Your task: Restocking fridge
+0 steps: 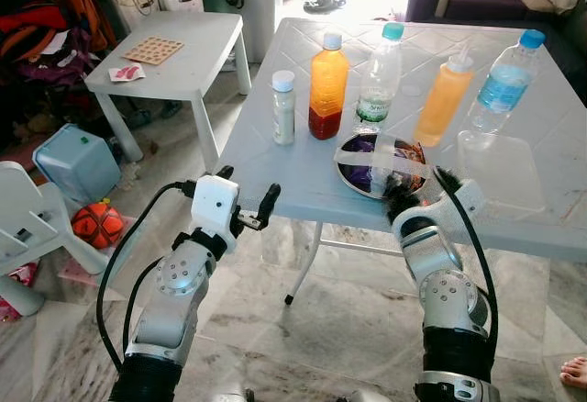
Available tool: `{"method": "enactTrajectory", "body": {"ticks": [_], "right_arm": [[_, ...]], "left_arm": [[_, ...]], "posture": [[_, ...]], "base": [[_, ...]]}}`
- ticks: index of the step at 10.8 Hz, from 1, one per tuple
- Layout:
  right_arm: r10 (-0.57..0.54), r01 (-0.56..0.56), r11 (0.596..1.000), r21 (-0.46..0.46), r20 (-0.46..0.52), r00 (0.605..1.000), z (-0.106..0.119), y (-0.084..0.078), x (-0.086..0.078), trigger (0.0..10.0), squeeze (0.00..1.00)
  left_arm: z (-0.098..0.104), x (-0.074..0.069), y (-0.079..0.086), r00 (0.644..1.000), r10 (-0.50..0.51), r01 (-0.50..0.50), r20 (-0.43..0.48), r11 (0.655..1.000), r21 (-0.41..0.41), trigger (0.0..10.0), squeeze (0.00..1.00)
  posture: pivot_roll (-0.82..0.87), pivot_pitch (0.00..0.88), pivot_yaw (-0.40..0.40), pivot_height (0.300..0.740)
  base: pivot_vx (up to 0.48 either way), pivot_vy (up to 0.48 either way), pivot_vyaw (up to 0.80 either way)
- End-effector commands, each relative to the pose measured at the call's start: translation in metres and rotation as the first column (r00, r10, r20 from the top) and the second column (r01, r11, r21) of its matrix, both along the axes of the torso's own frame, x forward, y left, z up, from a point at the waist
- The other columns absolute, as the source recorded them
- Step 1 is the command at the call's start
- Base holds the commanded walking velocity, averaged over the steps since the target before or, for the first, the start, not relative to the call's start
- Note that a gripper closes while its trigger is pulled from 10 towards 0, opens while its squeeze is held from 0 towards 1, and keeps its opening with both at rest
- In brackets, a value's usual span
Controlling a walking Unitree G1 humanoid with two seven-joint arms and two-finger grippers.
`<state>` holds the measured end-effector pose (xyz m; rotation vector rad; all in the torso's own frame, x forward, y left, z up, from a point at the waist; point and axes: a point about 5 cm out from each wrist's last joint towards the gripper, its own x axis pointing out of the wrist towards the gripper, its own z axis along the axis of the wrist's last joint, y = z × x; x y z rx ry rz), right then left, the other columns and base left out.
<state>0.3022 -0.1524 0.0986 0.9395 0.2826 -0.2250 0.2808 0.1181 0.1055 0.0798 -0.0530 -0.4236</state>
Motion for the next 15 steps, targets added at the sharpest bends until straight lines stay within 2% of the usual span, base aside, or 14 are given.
{"method": "enactTrajectory", "body": {"ticks": [1, 2, 3, 5, 7, 10, 15], "right_arm": [[0.037, -0.031, 0.994, 0.106, -0.049, 0.998, -0.010, 0.025, -0.003, 1.4, 0.00], [0.036, -0.028, 0.989, 0.146, -0.051, 0.998, -0.009, 0.024, 0.002, 2.1, 0.00], [0.035, -0.026, 0.988, 0.152, -0.061, 0.998, -0.010, 0.022, 0.009, 3.9, 0.00], [0.093, -0.070, 0.981, 0.183, -0.122, 0.988, -0.017, 0.028, 0.013, 0.0, 0.00], [0.116, -0.086, 0.982, 0.170, -0.175, 0.978, -0.025, 0.029, 0.012, 0.0, 0.00], [0.087, -0.052, 0.985, 0.166, -0.209, 0.974, -0.030, 0.022, 0.010, 0.0, 0.00], [0.051, -0.014, 0.987, 0.162, -0.227, 0.973, -0.030, 0.013, 0.009, 0.0, 0.00]], "left_arm": [[0.003, -0.001, 0.001, 1.000, -0.007, 0.007, 0.010, 1.000, 0.015, 10.0, 0.00], [0.003, -0.001, 0.001, 1.000, -0.006, 0.006, 0.010, 1.000, 0.014, 10.0, 0.00], [0.002, -0.002, 0.000, 1.000, -0.007, 0.007, 0.006, 1.000, 0.014, 10.0, 0.00], [0.002, -0.003, -0.002, 1.000, -0.016, 0.016, 0.005, 1.000, 0.012, 10.0, 0.00], [0.003, -0.004, -0.002, 1.000, -0.023, 0.023, 0.006, 1.000, 0.014, 10.0, 0.00], [0.003, -0.005, -0.003, 0.999, -0.033, 0.032, 0.007, 0.999, 0.014, 10.0, 0.00], [0.003, -0.005, -0.005, 1.000, -0.030, 0.030, 0.008, 0.999, 0.011, 10.0, 0.00]], "posture": [[0.07, 0.008, 0.040, 0.740], [0.07, 0.010, 0.039, 0.740], [0.07, 0.010, 0.039, 0.740], [0.08, 0.017, 0.038, 0.740], [0.08, 0.021, 0.035, 0.740], [0.08, 0.023, 0.038, 0.740], [0.07, 0.029, 0.034, 0.740]], "base": [[0.000, 0.000, 0.00], [0.000, 0.000, 0.00], [0.000, 0.000, 0.00], [0.000, 0.000, 0.00], [0.000, 0.000, 0.00], [0.000, 0.000, 0.00], [0.000, 0.000, 0.00]]}}
